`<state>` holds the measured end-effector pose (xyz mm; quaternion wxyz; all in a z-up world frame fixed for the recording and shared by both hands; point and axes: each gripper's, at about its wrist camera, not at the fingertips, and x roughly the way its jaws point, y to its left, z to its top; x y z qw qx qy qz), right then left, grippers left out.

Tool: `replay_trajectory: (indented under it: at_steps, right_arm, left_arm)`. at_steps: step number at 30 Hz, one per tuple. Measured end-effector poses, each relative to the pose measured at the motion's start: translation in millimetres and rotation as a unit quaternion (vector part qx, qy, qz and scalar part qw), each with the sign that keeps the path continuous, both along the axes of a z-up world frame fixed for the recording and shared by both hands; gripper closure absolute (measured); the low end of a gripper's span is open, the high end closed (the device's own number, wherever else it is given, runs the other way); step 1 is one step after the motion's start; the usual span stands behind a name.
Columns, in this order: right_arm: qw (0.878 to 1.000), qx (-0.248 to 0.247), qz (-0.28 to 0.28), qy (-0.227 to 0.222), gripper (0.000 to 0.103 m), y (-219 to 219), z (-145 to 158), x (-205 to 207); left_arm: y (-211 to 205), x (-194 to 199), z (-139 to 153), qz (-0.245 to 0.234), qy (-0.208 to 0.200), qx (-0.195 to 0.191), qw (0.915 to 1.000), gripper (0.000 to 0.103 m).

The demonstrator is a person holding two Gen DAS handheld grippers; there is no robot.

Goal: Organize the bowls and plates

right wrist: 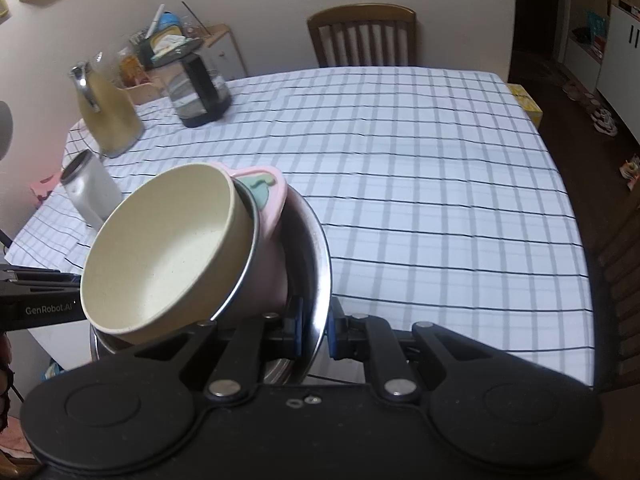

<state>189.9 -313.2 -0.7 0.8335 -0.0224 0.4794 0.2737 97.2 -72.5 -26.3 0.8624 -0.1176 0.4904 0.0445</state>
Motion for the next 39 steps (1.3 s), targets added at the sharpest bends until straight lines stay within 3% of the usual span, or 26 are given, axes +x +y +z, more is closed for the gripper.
replay_trajectory:
  at_steps: [7, 16, 24, 39]
  right_arm:
    - [1.0, 0.0, -0.001, -0.003, 0.091, 53.2, -5.8, -19.8]
    - [1.0, -0.016, -0.002, 0.023, 0.091, 96.5, -38.2, -38.8]
    - [0.999, -0.029, -0.009, 0.031, 0.091, 104.3, -58.6, -44.9]
    - [0.998, -0.036, -0.018, 0.039, 0.09, 108.4, -76.9, -40.1]
  left_arm:
    - [50.4, -20.6, -12.8, 0.0, 0.001, 0.004, 1.0, 0.089]
    - [82.3, -38.6, -48.1, -0.005, 0.025, -0.004, 0.9997, 0.089]
    - [86.3, -38.6, -72.4, -0.01, 0.029, -0.011, 0.9995, 0.089]
    - [86.6, -31.8, -84.3, -0.021, 0.03, 0.0, 0.9993, 0.089]
